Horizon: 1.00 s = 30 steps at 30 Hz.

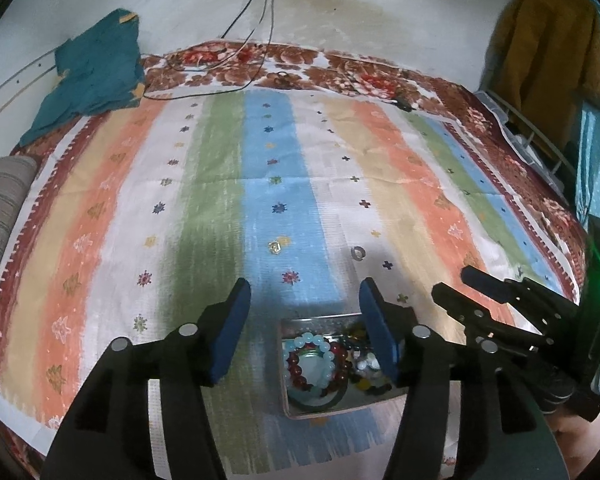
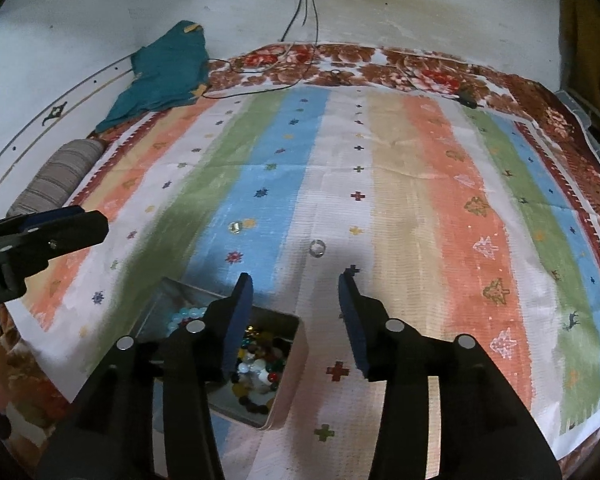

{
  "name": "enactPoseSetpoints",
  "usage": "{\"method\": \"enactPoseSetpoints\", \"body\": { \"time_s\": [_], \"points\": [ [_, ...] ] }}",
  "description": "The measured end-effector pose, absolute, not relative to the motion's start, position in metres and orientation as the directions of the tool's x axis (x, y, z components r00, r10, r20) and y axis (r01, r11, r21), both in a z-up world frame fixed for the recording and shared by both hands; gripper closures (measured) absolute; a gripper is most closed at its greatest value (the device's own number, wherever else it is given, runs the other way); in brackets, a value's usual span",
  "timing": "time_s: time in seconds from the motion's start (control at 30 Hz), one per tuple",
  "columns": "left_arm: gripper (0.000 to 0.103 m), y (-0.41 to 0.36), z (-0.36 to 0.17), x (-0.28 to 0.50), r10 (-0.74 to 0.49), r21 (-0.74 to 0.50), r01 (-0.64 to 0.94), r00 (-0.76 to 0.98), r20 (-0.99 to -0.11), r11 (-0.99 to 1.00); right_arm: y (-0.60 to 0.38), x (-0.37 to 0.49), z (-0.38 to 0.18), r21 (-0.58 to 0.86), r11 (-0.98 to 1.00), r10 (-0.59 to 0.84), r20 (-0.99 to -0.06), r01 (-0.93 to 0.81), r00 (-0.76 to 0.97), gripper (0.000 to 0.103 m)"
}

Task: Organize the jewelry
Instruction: 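Move the open left tool to the gold ring while the right tool approaches the silver ring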

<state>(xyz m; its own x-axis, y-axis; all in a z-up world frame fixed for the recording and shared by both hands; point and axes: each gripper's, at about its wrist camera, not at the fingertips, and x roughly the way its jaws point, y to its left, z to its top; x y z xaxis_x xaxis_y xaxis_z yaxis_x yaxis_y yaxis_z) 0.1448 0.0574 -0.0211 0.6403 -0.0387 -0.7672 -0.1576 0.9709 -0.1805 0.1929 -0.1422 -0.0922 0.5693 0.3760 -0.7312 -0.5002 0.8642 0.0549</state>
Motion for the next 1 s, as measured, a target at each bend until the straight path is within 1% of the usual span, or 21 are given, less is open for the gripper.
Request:
{"method": "enactPoseSetpoints", "body": {
  "time_s": [0.07, 0.1, 0.17, 0.2, 0.27, 0.4, 0.53, 0.67, 1.0],
  "points": [
    [0.04, 0.061, -0.023, 0.149, -0.033, -0.184, -0.174, 0.635, -0.772, 0.967, -0.143, 0.196, -0.093, 0.054, 0.869, 0.37, -0.732, -0.492, 0.573, 0.049],
    [0.038, 0.063, -0.024, 0.151, -0.026, -0.182, -0.183, 0.632, -0.775, 0.966, -0.143, 0.198, -0.093, 0.054, 0.872, 0.367, -0.732, -0.487, 0.574, 0.048],
    [0.038, 0.066, -0.025, 0.156, -0.022, -0.182, -0.192, 0.628, -0.778, 0.964, -0.145, 0.202, -0.094, 0.062, 0.876, 0.364, -0.736, -0.479, 0.57, 0.047],
    [0.035, 0.067, -0.026, 0.159, -0.021, -0.184, -0.198, 0.626, -0.78, 0.963, -0.145, 0.205, -0.095, 0.068, 0.877, 0.365, -0.739, -0.476, 0.566, 0.045],
    [0.031, 0.07, -0.028, 0.162, -0.012, -0.183, -0.212, 0.622, -0.783, 0.96, -0.148, 0.209, -0.096, 0.086, 0.881, 0.369, -0.741, -0.466, 0.562, 0.039],
    [0.026, 0.072, -0.033, 0.173, 0.022, -0.153, -0.236, 0.604, -0.797, 0.96, -0.153, 0.218, -0.099, 0.107, 0.893, 0.363, -0.745, -0.437, 0.559, 0.037],
    [0.023, 0.075, -0.036, 0.18, 0.043, -0.129, -0.242, 0.597, -0.801, 0.962, -0.152, 0.226, -0.099, 0.116, 0.898, 0.36, -0.747, -0.424, 0.559, 0.031],
    [0.022, 0.08, -0.042, 0.19, 0.057, -0.112, -0.25, 0.582, -0.811, 0.962, -0.146, 0.232, -0.101, 0.098, 0.9, 0.347, -0.752, -0.425, 0.561, 0.028],
    [0.022, 0.086, -0.059, 0.217, 0.076, -0.079, -0.256, 0.543, -0.837, 0.963, -0.143, 0.245, -0.108, 0.084, 0.899, 0.332, -0.771, -0.43, 0.544, 0.028]
  ]
}}
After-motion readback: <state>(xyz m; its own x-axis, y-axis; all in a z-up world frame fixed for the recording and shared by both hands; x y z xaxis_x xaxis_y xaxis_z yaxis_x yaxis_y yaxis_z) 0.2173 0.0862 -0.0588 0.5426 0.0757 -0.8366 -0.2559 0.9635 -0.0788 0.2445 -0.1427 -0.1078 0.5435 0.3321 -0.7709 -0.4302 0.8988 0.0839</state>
